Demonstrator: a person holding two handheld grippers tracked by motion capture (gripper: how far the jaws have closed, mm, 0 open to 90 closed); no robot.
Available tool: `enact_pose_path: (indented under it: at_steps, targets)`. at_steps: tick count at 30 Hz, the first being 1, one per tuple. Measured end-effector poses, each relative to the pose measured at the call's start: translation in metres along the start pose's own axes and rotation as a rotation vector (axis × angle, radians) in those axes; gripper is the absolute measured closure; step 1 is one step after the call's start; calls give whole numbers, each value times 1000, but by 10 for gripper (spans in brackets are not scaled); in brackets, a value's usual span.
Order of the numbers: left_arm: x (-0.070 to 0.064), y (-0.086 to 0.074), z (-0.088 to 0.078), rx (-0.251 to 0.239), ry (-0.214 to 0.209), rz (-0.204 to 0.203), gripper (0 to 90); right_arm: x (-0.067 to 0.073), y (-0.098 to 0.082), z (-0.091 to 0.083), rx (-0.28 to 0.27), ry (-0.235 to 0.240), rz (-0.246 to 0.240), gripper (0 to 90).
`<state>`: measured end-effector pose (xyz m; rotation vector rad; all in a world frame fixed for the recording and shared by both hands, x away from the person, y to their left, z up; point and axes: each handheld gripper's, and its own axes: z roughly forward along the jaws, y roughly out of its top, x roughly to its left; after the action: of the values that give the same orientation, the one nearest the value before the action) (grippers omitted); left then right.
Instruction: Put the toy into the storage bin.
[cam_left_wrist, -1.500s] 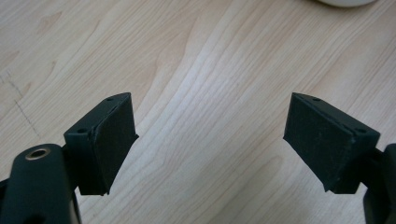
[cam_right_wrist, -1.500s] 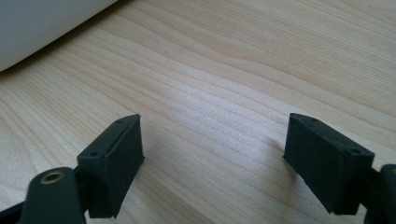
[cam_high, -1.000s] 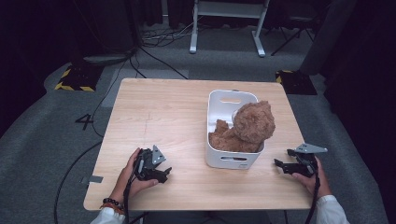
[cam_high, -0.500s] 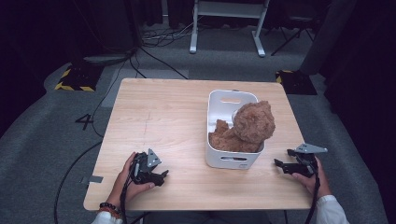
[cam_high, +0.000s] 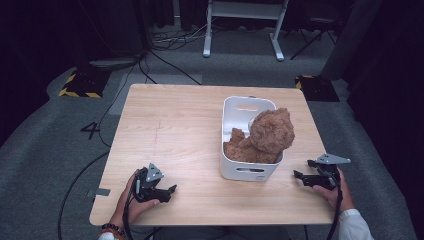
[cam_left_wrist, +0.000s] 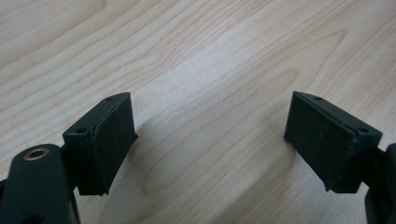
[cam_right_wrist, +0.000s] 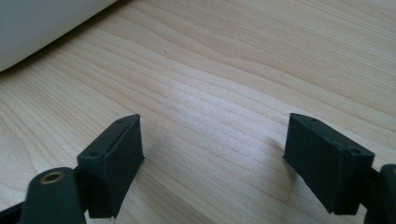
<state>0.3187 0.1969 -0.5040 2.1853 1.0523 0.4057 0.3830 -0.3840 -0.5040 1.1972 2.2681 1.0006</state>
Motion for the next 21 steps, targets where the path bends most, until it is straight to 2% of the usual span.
enact_pose_path:
  at_steps: [14, 18, 21]
  targets:
    - [9, -24, -22, -2, 42, -67, 155, 0, 0, 0, 0, 0, 0, 193]
    - [10, -28, -26, -5, 64, -89, 163, 0, 0, 0, 0, 1, 0, 193]
    - [10, -29, -26, -6, 64, -89, 163, 0, 0, 0, 0, 1, 0, 194]
